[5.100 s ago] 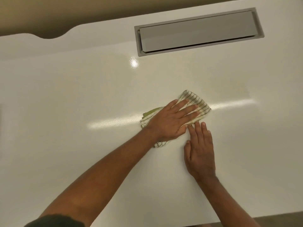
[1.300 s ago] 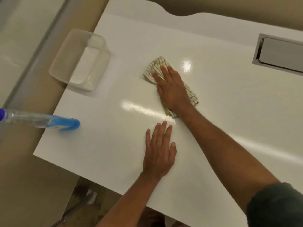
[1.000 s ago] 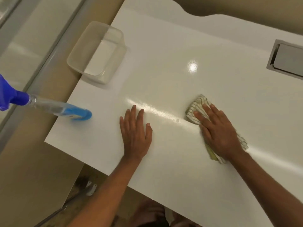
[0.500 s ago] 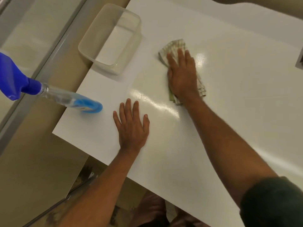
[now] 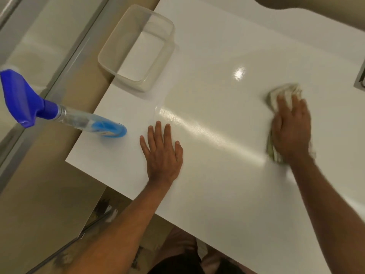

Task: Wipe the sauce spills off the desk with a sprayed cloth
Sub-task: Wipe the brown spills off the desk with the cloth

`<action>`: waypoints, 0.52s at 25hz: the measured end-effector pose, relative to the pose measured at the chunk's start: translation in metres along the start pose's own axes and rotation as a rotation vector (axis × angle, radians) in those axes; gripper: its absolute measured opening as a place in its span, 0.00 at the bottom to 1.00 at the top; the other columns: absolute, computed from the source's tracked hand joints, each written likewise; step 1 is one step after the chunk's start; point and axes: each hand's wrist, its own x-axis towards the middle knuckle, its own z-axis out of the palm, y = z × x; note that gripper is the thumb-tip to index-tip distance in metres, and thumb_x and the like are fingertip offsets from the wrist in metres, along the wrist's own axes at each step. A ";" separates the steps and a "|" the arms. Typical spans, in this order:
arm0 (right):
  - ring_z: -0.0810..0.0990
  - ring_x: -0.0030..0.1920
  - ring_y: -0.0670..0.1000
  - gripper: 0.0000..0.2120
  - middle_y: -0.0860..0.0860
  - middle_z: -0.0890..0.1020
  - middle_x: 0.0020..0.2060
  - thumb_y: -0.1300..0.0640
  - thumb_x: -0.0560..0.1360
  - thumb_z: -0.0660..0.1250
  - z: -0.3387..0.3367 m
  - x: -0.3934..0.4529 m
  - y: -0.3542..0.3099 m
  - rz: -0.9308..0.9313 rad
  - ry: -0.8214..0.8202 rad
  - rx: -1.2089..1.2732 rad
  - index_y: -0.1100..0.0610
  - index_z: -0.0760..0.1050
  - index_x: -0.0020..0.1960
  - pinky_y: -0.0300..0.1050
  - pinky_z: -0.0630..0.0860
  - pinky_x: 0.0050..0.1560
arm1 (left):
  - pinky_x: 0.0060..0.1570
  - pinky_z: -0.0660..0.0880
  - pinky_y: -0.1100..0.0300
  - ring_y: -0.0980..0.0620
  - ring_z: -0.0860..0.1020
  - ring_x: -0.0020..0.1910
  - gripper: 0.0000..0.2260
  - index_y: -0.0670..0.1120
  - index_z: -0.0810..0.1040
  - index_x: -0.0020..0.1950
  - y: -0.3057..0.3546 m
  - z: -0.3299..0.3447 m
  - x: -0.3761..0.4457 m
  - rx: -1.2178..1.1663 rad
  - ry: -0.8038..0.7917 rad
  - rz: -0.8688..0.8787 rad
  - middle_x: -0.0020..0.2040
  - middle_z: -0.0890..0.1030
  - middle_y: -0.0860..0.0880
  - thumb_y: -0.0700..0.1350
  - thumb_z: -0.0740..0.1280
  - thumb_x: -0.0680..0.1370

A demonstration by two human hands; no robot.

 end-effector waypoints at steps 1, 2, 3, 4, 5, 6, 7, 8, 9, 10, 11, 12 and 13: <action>0.59 0.82 0.69 0.27 0.64 0.61 0.82 0.51 0.85 0.50 0.000 0.037 -0.011 0.072 0.015 0.006 0.54 0.62 0.84 0.63 0.57 0.81 | 0.81 0.56 0.34 0.38 0.59 0.84 0.28 0.46 0.60 0.85 0.000 0.001 0.001 -0.003 0.009 -0.001 0.85 0.60 0.41 0.56 0.50 0.87; 0.57 0.83 0.68 0.28 0.64 0.59 0.83 0.51 0.85 0.49 0.003 0.069 -0.028 0.115 0.022 0.015 0.53 0.60 0.84 0.61 0.56 0.81 | 0.81 0.56 0.34 0.38 0.59 0.84 0.27 0.46 0.61 0.85 0.000 0.002 0.001 -0.010 0.019 0.002 0.85 0.61 0.41 0.56 0.51 0.87; 0.56 0.83 0.67 0.28 0.63 0.58 0.84 0.50 0.85 0.48 0.008 0.094 -0.052 0.112 0.021 0.022 0.52 0.59 0.84 0.60 0.55 0.82 | 0.81 0.56 0.34 0.38 0.59 0.84 0.27 0.46 0.62 0.84 0.000 0.003 0.000 -0.014 0.029 0.009 0.85 0.61 0.41 0.56 0.51 0.87; 0.55 0.84 0.67 0.28 0.62 0.57 0.84 0.50 0.85 0.47 0.015 0.110 -0.080 0.076 0.016 0.020 0.51 0.58 0.85 0.59 0.53 0.82 | 0.81 0.56 0.34 0.39 0.60 0.84 0.27 0.46 0.62 0.84 0.000 0.004 0.000 -0.015 0.037 0.018 0.85 0.61 0.42 0.55 0.51 0.87; 0.54 0.84 0.67 0.28 0.62 0.56 0.84 0.49 0.85 0.47 0.024 0.116 -0.113 0.021 0.004 0.010 0.50 0.57 0.85 0.58 0.52 0.83 | 0.81 0.56 0.35 0.39 0.60 0.84 0.27 0.46 0.62 0.84 0.000 0.005 0.001 -0.032 0.048 0.024 0.84 0.62 0.42 0.55 0.50 0.87; 0.52 0.84 0.66 0.28 0.62 0.55 0.85 0.49 0.85 0.47 0.031 0.112 -0.146 -0.050 -0.027 0.005 0.50 0.56 0.85 0.57 0.50 0.83 | 0.81 0.57 0.35 0.40 0.61 0.84 0.26 0.45 0.62 0.84 -0.002 0.004 0.001 -0.080 0.067 0.022 0.84 0.63 0.42 0.54 0.49 0.87; 0.51 0.85 0.66 0.28 0.61 0.54 0.85 0.50 0.86 0.47 0.036 0.100 -0.178 -0.132 -0.066 0.013 0.50 0.54 0.86 0.57 0.48 0.84 | 0.81 0.58 0.36 0.41 0.62 0.83 0.26 0.44 0.62 0.84 -0.003 0.002 0.000 -0.168 0.101 0.007 0.84 0.64 0.42 0.53 0.48 0.88; 0.51 0.85 0.65 0.28 0.61 0.55 0.85 0.51 0.86 0.49 0.041 0.080 -0.205 -0.214 -0.096 0.035 0.50 0.55 0.86 0.57 0.47 0.84 | 0.81 0.59 0.38 0.42 0.63 0.83 0.26 0.43 0.62 0.83 -0.003 0.000 -0.002 -0.299 0.149 -0.022 0.83 0.64 0.41 0.51 0.48 0.88; 0.52 0.85 0.65 0.28 0.61 0.56 0.84 0.51 0.85 0.51 0.044 0.055 -0.228 -0.286 -0.103 0.065 0.51 0.56 0.85 0.58 0.48 0.84 | 0.81 0.60 0.39 0.41 0.64 0.82 0.25 0.40 0.63 0.83 -0.003 -0.003 -0.003 -0.462 0.207 -0.058 0.82 0.65 0.40 0.49 0.50 0.87; 0.53 0.85 0.65 0.28 0.61 0.58 0.84 0.52 0.85 0.54 0.046 0.025 -0.244 -0.351 -0.101 0.108 0.51 0.59 0.85 0.59 0.49 0.84 | 0.80 0.62 0.40 0.40 0.65 0.81 0.25 0.38 0.63 0.82 -0.003 -0.008 -0.004 -0.624 0.261 -0.096 0.81 0.65 0.38 0.47 0.52 0.86; 0.55 0.84 0.65 0.27 0.61 0.60 0.83 0.53 0.85 0.56 0.047 -0.007 -0.255 -0.420 -0.108 0.155 0.52 0.62 0.84 0.60 0.50 0.84 | 0.80 0.63 0.41 0.41 0.64 0.80 0.26 0.37 0.63 0.81 -0.003 -0.014 -0.004 -0.761 0.293 -0.150 0.81 0.64 0.37 0.46 0.52 0.85; 0.56 0.84 0.64 0.26 0.61 0.61 0.83 0.52 0.86 0.57 0.049 -0.038 -0.259 -0.494 -0.130 0.193 0.51 0.63 0.83 0.60 0.51 0.84 | 0.80 0.63 0.43 0.42 0.63 0.80 0.27 0.37 0.62 0.82 -0.003 -0.021 -0.005 -0.864 0.297 -0.226 0.81 0.63 0.37 0.48 0.52 0.84; 0.57 0.84 0.63 0.25 0.60 0.62 0.83 0.50 0.86 0.58 0.050 -0.069 -0.257 -0.557 -0.155 0.225 0.51 0.63 0.83 0.60 0.52 0.84 | 0.81 0.61 0.46 0.45 0.61 0.81 0.28 0.40 0.62 0.82 -0.003 -0.026 -0.006 -0.924 0.275 -0.309 0.83 0.61 0.39 0.50 0.51 0.84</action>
